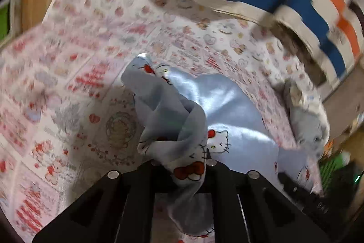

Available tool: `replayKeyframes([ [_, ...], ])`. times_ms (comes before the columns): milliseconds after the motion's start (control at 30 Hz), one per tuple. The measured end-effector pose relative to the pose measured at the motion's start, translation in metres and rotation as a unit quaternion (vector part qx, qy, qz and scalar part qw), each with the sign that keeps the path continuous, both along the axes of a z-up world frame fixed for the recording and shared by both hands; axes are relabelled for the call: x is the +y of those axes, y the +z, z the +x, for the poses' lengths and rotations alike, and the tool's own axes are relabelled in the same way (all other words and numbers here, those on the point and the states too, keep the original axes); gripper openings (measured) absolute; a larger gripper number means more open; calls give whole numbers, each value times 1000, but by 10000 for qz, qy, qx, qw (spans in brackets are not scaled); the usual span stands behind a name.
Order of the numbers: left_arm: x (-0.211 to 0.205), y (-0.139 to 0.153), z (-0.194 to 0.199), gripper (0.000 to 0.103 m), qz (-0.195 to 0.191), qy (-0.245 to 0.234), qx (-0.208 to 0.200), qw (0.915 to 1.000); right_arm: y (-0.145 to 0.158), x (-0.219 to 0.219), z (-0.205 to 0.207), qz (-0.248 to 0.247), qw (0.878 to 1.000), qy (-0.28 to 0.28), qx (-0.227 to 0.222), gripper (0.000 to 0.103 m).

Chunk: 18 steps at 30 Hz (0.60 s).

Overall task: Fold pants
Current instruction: 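Grasp the folded pants bundle with both tools and lift it, then carry the pants bundle with both tools toward the grey clothes stack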

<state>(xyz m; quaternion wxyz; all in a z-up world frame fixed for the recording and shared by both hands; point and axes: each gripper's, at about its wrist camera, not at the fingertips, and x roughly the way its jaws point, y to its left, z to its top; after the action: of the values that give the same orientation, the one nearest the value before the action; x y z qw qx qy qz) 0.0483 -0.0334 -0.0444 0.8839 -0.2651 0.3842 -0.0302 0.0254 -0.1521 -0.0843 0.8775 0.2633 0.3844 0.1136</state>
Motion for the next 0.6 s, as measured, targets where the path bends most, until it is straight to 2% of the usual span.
replayKeyframes([
  [133,-5,5,-9,4,519,-244,-199,9982,4,9,0,-421,9990,134,-72,12],
  [167,-7,8,-13,4,692,-360,-308,9965,4,10,0,-450,9988,154,-80,7],
  [200,-10,13,-14,4,929,-500,-414,9936,4,11,1,-469,9987,167,-84,6],
  [267,-15,24,-27,4,1432,-873,-695,9834,9,15,-1,-713,9970,219,-191,6],
  [333,-14,35,-35,4,1603,-1110,-901,9767,14,19,-7,-975,9943,196,-396,6],
  [467,-19,54,-54,4,2135,-1129,-1352,9609,32,31,-32,-1461,9830,182,-1102,5],
  [600,-31,76,-62,4,2618,-1127,-1878,9399,64,34,-46,-1563,9714,137,-1785,5],
])
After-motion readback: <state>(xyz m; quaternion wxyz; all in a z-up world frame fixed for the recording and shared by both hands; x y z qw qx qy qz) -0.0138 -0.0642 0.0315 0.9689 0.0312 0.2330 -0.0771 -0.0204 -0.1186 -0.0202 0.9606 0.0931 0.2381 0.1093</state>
